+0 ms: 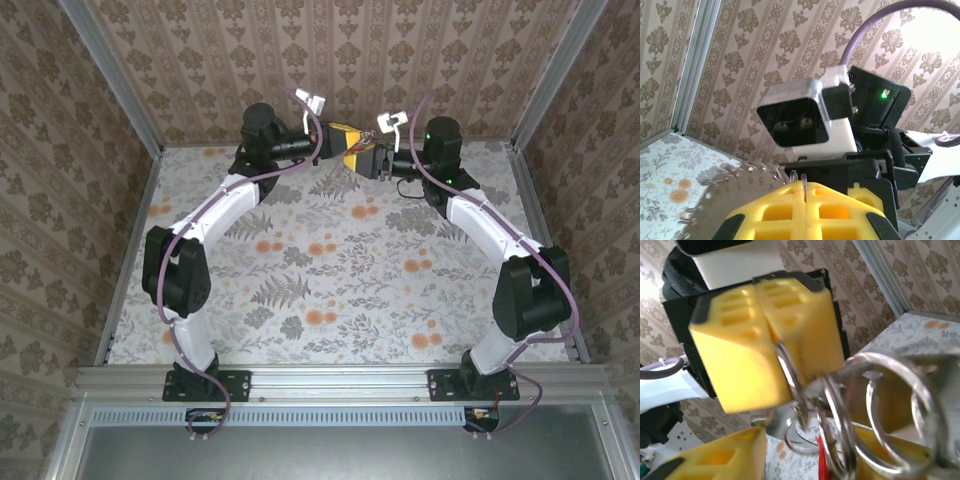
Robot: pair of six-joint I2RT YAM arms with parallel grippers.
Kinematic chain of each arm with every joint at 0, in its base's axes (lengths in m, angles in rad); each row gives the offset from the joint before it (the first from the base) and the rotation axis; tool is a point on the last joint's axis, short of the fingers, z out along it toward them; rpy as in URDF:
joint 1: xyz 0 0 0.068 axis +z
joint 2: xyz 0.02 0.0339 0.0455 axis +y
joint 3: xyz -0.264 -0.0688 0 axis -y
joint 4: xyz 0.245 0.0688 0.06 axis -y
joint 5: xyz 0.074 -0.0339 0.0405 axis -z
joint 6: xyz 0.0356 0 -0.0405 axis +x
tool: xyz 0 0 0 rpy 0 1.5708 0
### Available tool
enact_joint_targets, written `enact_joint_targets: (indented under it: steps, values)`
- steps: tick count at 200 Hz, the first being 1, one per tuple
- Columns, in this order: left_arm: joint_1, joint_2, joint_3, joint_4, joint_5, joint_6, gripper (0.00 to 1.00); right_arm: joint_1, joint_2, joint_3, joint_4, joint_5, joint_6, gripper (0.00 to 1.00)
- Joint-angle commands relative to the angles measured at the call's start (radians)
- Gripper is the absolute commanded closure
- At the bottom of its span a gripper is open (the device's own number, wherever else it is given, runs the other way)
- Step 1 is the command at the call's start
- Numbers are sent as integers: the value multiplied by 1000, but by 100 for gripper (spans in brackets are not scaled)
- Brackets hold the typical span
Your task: Put the keys on the keyring
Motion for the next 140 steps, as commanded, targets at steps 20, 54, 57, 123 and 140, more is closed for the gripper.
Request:
enact_joint_targets:
  steps: [20,54,57,123,140]
  values:
    - [-4,-21,10,145,7,-74,100,-66,-133,-89,-1,18,4,47]
    - [-2,-9,22,175,12,-101,100,-109,-214,-143,0,47,6,46]
    - [-2,-7,23,177,12,-101,100,-111,-218,-145,0,50,6,46]
    - [-2,8,21,294,-32,-207,100,-114,-186,-144,163,80,93,47]
    - [-2,10,9,340,-54,-241,100,-114,-164,-140,222,85,125,47]
